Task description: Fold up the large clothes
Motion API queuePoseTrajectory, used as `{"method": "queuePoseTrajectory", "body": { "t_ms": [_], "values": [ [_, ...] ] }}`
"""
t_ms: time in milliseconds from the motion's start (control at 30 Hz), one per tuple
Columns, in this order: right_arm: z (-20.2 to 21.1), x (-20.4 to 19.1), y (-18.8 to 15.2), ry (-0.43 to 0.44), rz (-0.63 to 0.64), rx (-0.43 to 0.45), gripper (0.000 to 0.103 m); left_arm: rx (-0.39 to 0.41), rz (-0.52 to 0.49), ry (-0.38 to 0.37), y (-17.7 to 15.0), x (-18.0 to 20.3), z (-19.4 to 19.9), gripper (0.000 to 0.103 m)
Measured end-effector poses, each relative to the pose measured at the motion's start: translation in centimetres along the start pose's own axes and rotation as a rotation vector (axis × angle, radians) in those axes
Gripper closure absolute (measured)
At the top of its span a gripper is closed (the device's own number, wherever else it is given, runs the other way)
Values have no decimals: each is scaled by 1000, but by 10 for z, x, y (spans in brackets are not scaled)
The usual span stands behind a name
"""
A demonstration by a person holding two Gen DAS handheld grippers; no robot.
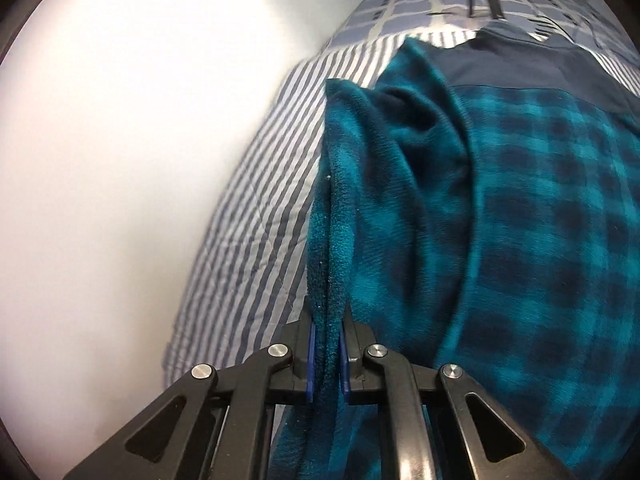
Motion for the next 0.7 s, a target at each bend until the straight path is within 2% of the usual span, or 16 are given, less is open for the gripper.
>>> {"method": "queuePoseTrajectory", "body": {
  "t_ms": [233,467,567,700],
  "values": [
    [25,83,-15,97,-175,60,96,-73,-122,0,-7,35,-30,98],
    [14,148,-45,84,-296,44,96,-178,-191,3,-27,51,-64,98],
    [0,160,-53,56,-311,22,96,-203,-216,9,-34,59,-74,98],
    [-8,158,-47,27,-275,26,96,-208,-218,13,-35,64,-78,98]
  ]
}}
Point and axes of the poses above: each gripper's, at about its wrist camera, not at the fingertips, and z roughly against the way its jaws point, x to its right, y to its top, the point moved 8 cm from there along -z, roughly the way its jaws point, and after that the axes turned 15 degrees about -y, right-handed, at the moved point
